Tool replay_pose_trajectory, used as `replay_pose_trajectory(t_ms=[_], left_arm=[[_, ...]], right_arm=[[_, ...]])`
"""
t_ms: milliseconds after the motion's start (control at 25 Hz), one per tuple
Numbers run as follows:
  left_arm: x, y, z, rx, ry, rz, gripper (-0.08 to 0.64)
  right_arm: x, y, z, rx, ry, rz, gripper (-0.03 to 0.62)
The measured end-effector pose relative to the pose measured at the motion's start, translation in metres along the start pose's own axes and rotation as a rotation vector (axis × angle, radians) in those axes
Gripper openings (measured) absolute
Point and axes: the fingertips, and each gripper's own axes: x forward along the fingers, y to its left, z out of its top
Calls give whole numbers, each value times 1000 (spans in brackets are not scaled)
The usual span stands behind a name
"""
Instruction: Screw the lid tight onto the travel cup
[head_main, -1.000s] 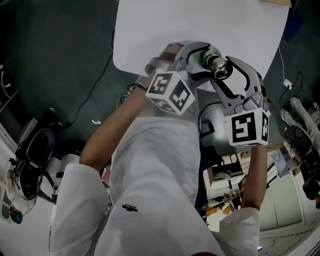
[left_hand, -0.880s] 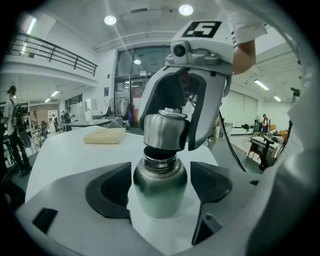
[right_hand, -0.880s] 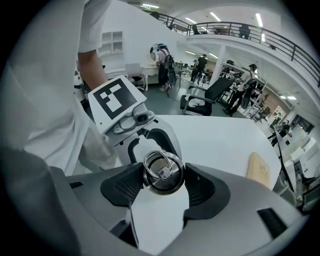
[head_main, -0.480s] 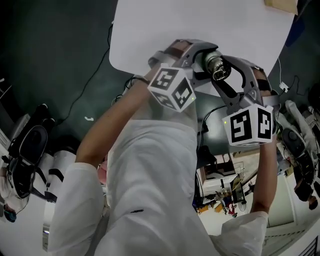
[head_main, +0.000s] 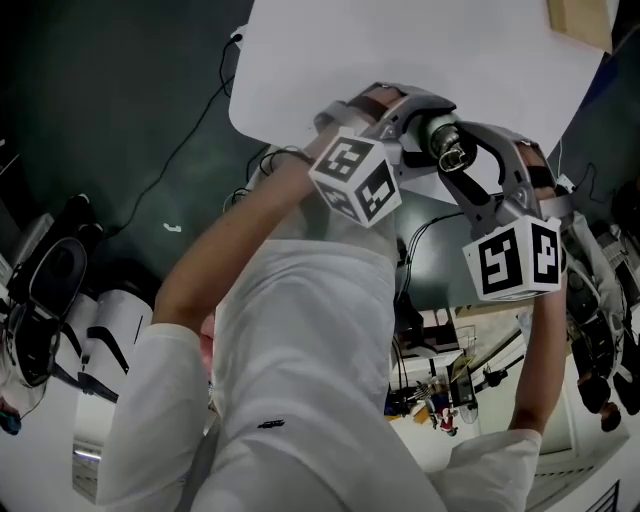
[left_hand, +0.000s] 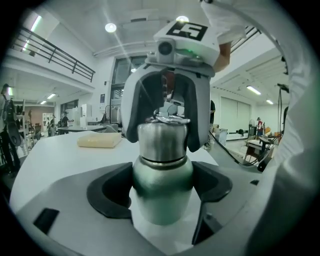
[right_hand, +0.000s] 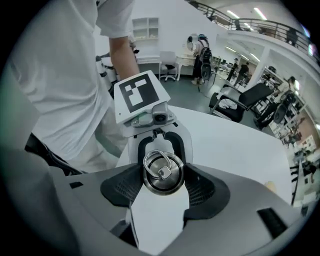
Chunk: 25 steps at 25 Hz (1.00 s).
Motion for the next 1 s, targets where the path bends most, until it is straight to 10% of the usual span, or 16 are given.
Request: replay_pose_trajectory(t_ms=[600, 1000], left_arm=[[1, -3, 3, 2, -9, -4, 348], [0, -1, -4, 4, -8, -14, 348]], right_arm=[[-8, -6, -2, 417, -167, -259, 253], [-20, 5, 13, 233, -96, -98, 279]])
